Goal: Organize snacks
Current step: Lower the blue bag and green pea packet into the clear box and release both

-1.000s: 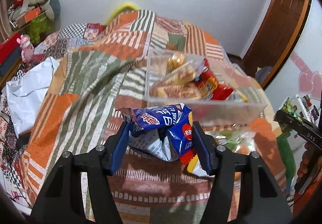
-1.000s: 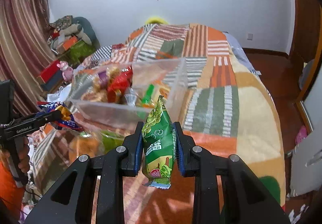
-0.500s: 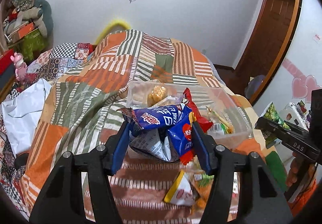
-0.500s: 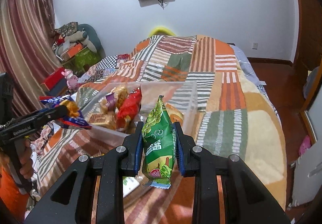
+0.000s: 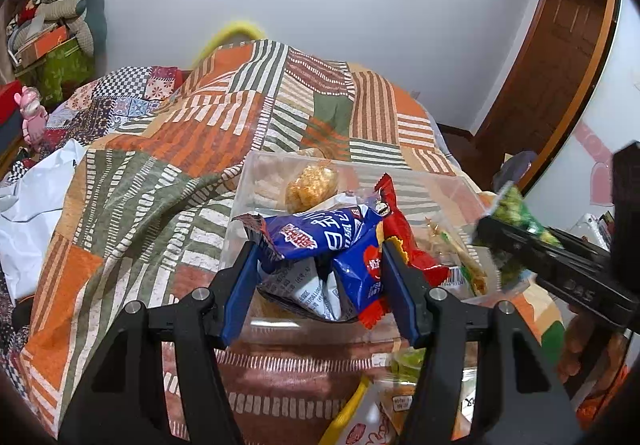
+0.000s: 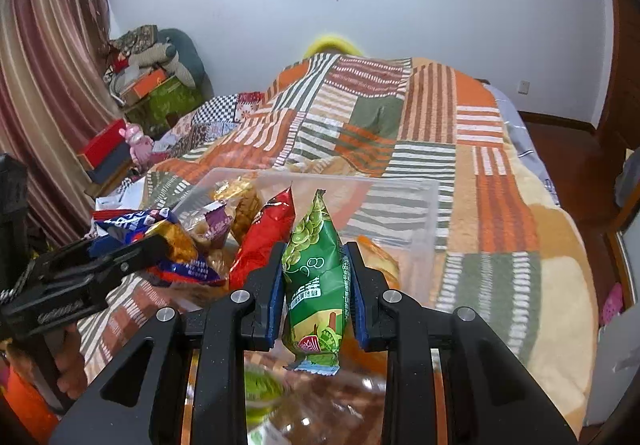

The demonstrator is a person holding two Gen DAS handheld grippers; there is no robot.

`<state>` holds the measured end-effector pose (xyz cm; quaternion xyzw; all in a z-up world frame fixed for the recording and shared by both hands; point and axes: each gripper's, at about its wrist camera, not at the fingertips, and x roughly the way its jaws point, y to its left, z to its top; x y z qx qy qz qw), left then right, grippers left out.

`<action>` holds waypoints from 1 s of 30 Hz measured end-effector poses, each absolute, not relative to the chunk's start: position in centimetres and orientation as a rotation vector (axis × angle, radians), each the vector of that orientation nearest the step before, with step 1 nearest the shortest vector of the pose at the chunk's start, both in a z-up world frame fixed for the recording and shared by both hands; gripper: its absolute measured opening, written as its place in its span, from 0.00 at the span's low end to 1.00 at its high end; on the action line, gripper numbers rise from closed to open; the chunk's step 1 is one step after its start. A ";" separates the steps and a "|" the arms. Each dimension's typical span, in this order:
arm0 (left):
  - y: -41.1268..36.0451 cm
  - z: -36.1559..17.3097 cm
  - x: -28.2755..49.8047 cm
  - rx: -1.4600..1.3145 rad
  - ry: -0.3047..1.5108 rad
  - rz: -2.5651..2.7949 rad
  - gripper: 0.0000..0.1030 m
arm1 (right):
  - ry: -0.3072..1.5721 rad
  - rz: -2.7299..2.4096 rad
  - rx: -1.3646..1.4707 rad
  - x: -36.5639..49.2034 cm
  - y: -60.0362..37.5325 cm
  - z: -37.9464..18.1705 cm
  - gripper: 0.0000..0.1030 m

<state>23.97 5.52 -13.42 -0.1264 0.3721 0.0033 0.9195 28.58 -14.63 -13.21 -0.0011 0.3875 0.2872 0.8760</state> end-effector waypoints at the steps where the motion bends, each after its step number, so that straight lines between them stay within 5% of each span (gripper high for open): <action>1: 5.5 -13.5 24.0 -0.257 0.760 0.006 0.58 | 0.814 0.600 -0.007 28.9 -14.4 -13.3 0.24; 10: 4.9 -13.9 24.3 -0.166 0.753 0.049 0.68 | 0.869 0.567 -0.046 30.8 -13.1 -14.9 0.27; 18: 5.0 -14.3 24.1 -0.150 0.795 0.070 0.79 | 0.847 0.536 -0.092 29.6 -14.0 -14.1 0.58; 30: 4.8 -11.7 20.1 -0.151 0.784 0.056 0.91 | 0.761 0.549 -0.114 25.0 -16.2 -11.5 0.67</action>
